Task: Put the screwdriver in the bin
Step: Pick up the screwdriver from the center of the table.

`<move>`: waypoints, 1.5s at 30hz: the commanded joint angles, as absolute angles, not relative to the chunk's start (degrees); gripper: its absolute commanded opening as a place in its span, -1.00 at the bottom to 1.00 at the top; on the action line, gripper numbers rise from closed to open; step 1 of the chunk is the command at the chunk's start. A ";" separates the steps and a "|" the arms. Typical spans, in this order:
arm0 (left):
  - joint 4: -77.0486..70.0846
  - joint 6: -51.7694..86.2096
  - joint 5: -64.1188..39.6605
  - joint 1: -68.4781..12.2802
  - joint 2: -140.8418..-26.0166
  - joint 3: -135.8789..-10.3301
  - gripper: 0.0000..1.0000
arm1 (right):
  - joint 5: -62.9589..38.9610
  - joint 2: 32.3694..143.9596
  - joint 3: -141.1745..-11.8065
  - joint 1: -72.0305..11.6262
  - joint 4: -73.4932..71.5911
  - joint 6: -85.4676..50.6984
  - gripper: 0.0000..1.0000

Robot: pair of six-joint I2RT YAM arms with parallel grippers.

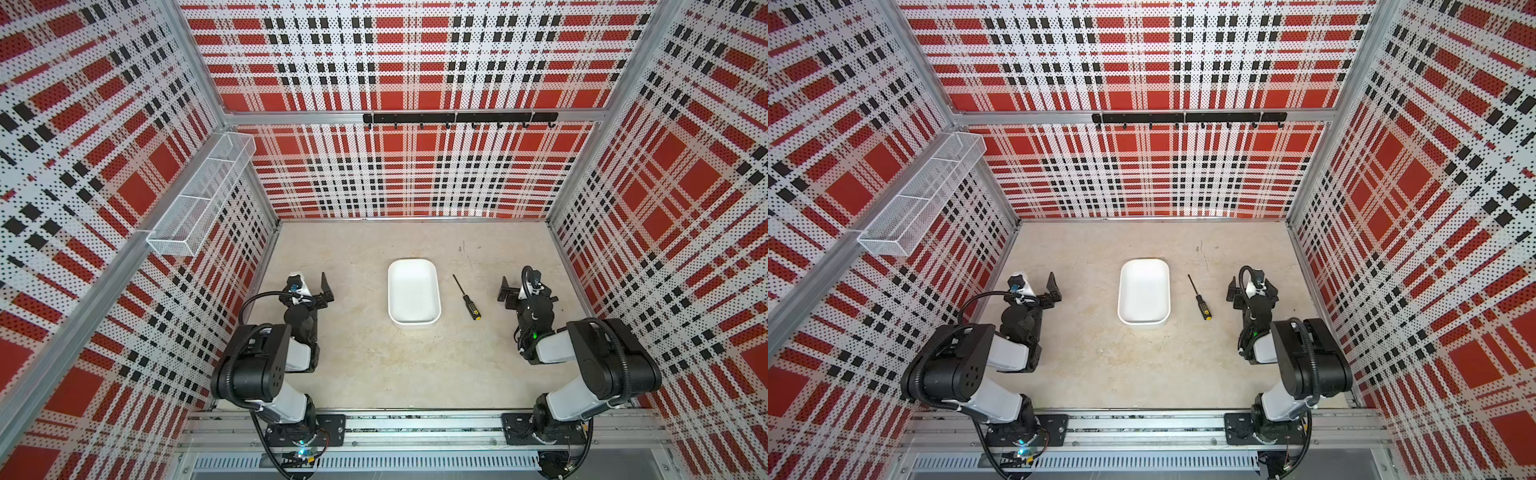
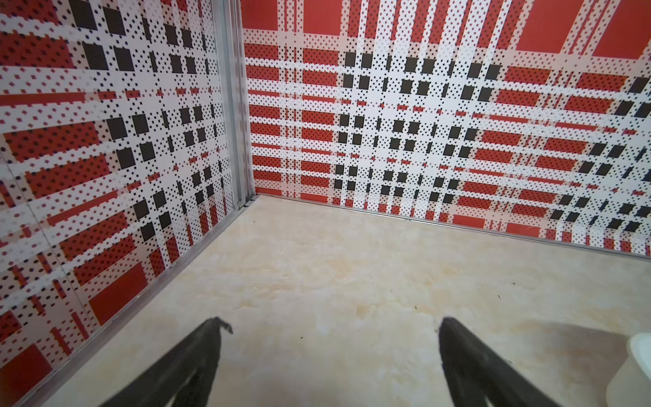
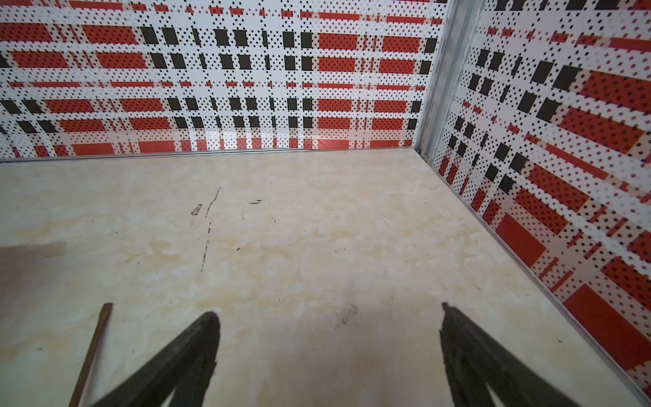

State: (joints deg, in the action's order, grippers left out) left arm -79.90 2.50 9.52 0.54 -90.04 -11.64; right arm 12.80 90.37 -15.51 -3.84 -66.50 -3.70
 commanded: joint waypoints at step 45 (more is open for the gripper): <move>-37.53 28.21 -27.90 -2.23 -83.02 -33.14 0.96 | -16.74 87.16 -56.62 -11.36 25.52 -5.85 1.00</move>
State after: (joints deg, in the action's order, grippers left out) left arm -39.53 26.20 -24.10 -1.41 -82.11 -32.53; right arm -15.03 85.80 -55.48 -9.37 19.20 -5.65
